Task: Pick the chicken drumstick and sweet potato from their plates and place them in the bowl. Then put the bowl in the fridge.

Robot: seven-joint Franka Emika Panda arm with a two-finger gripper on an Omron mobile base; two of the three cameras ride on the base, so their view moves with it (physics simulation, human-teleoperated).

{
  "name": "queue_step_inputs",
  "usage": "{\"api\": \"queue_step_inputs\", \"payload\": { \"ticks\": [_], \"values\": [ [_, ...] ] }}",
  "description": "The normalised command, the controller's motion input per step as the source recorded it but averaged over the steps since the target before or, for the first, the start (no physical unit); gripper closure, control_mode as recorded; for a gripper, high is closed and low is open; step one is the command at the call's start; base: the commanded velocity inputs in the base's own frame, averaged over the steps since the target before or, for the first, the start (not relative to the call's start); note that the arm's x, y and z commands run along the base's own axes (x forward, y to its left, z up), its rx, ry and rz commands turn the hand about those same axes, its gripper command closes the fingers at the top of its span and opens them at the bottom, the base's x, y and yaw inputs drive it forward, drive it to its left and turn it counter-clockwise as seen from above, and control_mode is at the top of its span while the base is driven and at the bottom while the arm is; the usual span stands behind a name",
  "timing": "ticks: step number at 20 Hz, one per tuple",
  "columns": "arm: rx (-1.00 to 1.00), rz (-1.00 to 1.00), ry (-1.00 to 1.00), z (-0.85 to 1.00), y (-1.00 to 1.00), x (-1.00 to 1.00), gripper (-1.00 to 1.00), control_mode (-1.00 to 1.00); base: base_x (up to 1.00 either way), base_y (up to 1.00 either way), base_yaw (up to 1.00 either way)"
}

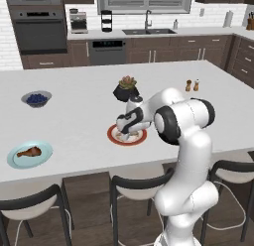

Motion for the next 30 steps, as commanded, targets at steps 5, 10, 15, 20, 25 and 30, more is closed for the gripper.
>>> {"api": "queue_step_inputs", "payload": {
  "ticks": [5,10,15,20,25,30],
  "values": [
    [0.00,-0.07,-0.01,0.58,-0.43,-0.98,1.00,-1.00,0.00,0.00,0.00],
    [0.00,-0.08,0.00,0.68,-0.74,-0.84,1.00,-1.00,0.00,0.00,0.00],
    [0.00,-0.14,0.07,0.68,-0.86,-0.13,1.00,-1.00,0.00,0.00,0.00],
    [0.00,-0.11,0.17,0.34,-1.00,0.00,1.00,-1.00,0.00,0.00,0.00],
    [0.00,-0.01,0.16,-0.05,-0.69,0.24,1.00,-1.00,0.00,0.00,0.00],
    [0.00,0.00,0.09,-0.28,-0.30,0.48,1.00,-1.00,0.00,0.00,0.00]
  ]
}}
